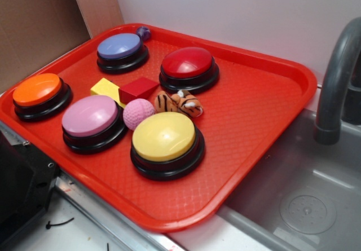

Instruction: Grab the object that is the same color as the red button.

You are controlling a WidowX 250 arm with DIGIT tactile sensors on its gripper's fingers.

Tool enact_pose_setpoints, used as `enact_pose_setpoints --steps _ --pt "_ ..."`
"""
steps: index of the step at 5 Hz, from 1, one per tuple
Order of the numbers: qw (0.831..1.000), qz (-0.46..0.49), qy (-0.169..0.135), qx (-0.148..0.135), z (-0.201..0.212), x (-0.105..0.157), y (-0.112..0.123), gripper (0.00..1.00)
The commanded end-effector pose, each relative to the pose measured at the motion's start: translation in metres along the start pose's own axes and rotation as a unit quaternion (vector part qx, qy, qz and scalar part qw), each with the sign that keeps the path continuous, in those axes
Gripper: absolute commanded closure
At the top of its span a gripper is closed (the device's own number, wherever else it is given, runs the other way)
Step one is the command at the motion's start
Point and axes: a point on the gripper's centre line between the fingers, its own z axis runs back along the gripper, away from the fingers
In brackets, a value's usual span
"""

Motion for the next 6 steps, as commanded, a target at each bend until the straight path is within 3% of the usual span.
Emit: enact_pose_setpoints --steps 1,2,6 --pt "0.999 0.028 -0.035 -0.011 -0.023 0.016 0.001 0.0" --pt "0.997 0.054 -0.045 0.016 -0.044 0.026 0.007 0.0" --pt "0.987 0.125 -0.017 0.096 -0.127 0.068 0.028 0.0"
